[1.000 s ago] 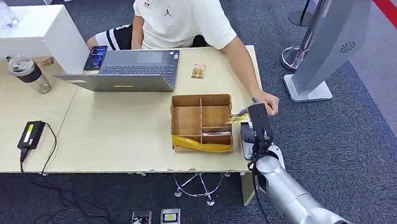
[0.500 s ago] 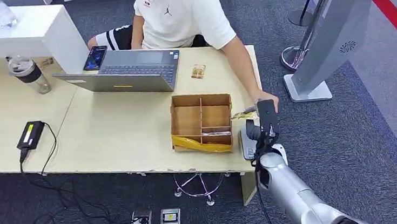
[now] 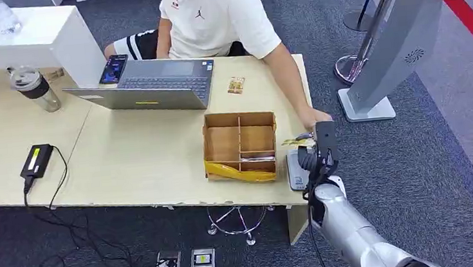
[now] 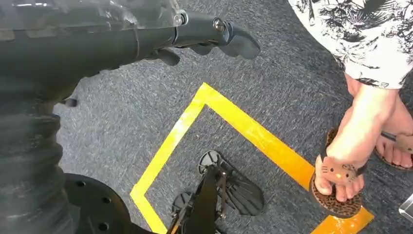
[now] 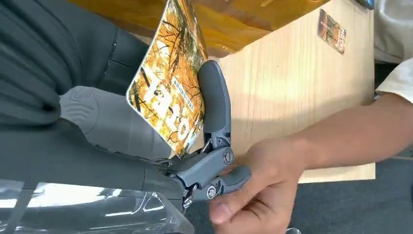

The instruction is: Pass the card to the sensor for recognition and then transmit it.

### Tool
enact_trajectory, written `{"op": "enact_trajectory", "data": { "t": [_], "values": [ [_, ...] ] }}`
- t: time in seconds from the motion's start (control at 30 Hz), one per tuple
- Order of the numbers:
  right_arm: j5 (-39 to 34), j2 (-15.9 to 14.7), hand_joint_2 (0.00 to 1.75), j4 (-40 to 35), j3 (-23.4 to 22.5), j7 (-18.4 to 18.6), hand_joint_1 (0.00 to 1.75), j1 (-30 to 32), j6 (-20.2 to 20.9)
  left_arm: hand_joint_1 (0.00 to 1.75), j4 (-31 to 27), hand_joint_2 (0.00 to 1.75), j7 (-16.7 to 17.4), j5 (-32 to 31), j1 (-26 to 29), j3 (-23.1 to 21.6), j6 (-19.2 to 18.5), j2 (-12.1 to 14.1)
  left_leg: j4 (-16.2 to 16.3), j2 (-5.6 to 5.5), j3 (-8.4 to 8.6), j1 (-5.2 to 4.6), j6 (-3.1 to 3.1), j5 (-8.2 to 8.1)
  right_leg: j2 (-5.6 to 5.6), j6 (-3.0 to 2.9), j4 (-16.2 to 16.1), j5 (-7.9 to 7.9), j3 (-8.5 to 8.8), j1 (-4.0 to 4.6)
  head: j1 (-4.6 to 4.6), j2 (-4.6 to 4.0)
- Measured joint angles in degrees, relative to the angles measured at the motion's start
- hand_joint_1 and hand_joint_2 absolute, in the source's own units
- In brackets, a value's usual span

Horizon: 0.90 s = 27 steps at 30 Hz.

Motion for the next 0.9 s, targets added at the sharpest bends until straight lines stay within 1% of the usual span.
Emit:
{"op": "enact_trajectory", "data": {
  "t": [0.13,0.33,0.53,0.9],
  "values": [
    [-0.2,-0.2,1.75,0.6,-0.4,0.2,1.75,0.1,-0.8,0.0,0.1,1.75,0.0,-0.5,0.0,1.2,0.0,0.0,0.0,0.0,0.0,0.0,0.0,0.0,0.04,0.0,0.0,0.0,-0.01,0.0,0.02,0.0],
    [-2.0,-0.6,1.75,2.1,-1.5,0.9,1.75,0.6,-0.8,0.0,1.0,1.75,0.0,-1.3,-0.3,3.3,0.0,-0.3,0.0,0.05,0.0,0.0,0.0,-0.01,0.09,0.0,0.0,0.0,-0.02,0.0,0.02,0.0],
    [-5.2,-1.4,1.75,2.7,-2.7,0.5,1.75,1.1,-1.3,0.0,1.5,1.75,0.2,-4.0,-0.4,5.3,0.0,-0.7,0.0,0.13,0.04,0.0,0.0,-0.01,0.15,0.0,0.0,0.0,-0.02,0.0,0.02,0.0],
    [-8.2,-3.5,1.75,2.7,-4.2,-0.1,1.75,2.5,-1.9,0.0,0.5,1.75,0.8,-4.9,0.0,7.0,-0.2,-0.7,0.0,0.16,0.08,0.0,0.0,-0.01,0.15,0.01,0.0,0.01,0.01,-0.01,0.0,0.0]
  ]
}}
